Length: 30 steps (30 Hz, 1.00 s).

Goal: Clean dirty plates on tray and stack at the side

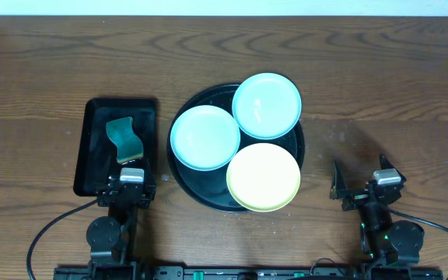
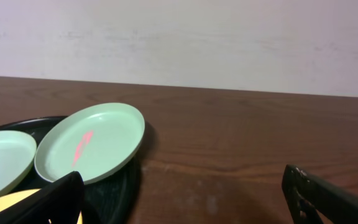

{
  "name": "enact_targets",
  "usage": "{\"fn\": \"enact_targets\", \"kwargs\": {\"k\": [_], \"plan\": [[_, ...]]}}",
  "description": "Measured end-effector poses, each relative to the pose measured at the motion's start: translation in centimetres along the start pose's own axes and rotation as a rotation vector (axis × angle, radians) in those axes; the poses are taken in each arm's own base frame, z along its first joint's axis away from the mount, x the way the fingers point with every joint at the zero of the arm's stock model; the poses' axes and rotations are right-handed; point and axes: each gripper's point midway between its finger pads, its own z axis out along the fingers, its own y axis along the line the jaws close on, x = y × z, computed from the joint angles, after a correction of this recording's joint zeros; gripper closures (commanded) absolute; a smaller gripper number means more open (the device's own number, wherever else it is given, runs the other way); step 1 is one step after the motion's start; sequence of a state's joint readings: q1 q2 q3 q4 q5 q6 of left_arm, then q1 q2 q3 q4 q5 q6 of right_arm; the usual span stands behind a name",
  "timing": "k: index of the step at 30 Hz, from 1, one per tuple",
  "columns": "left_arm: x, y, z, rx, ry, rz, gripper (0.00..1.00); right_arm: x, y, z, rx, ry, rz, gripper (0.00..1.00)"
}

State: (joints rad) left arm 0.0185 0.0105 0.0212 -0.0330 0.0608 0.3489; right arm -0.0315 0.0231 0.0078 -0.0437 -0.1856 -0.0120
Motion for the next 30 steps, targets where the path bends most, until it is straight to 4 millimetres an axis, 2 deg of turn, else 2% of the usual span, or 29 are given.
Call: {"fn": "enact_targets", "kwargs": {"k": [12,16,18,19,23,24,25,27,29,30], "plan": [[-0.6,-0.1,0.0,0.009,-0.028,-0.007,0.22,-0.1,-0.1,0.0,0.007,-0.005,0.024,0.01],[0.6,0.2,0.0,-0.009,0.062,-0.115,0.22,-1.0,-0.4,-0.1,0.024,-0.020,0.059,0.01],[0.5,0.3,0.0,-0.007,0.091,-0.152,0.22,-2.1,-0.5,-0.2,0.029,-0.030,0.064,0.01],[0.1,0.4,-0.1,-0.007,0.105,-0.178,0.22,-3.6,-0.6,-0.2,0.032,-0.037,0.066,0.01],[-5.0,2.1,-0.6,-0.015,0.119,-0.221,0.22,-8.2,-0.8,0.3,0.038,-0.024,0.060,0.01],[-6.0,2.4,-0.6,-0.016,0.115,-0.224,0.22,-8.7,-0.9,0.6,0.038,-0.005,0.062,0.01],[-6.6,2.6,-0.8,-0.011,0.150,-0.228,0.22,-10.1,-1.0,1.4,0.038,0.037,0.065,0.01],[-9.5,3.3,-0.7,0.004,0.217,-0.238,0.22,-12.4,-1.1,3.0,0.026,0.081,0.068,0.01],[-10.1,3.4,-0.7,0.022,0.299,-0.241,0.22,-12.5,-1.0,4.2,0.006,0.176,0.085,0.01],[-10.8,3.5,-0.4,0.036,0.346,-0.241,0.22,-13.1,-0.9,5.4,-0.012,0.234,0.097,0.01]]}}
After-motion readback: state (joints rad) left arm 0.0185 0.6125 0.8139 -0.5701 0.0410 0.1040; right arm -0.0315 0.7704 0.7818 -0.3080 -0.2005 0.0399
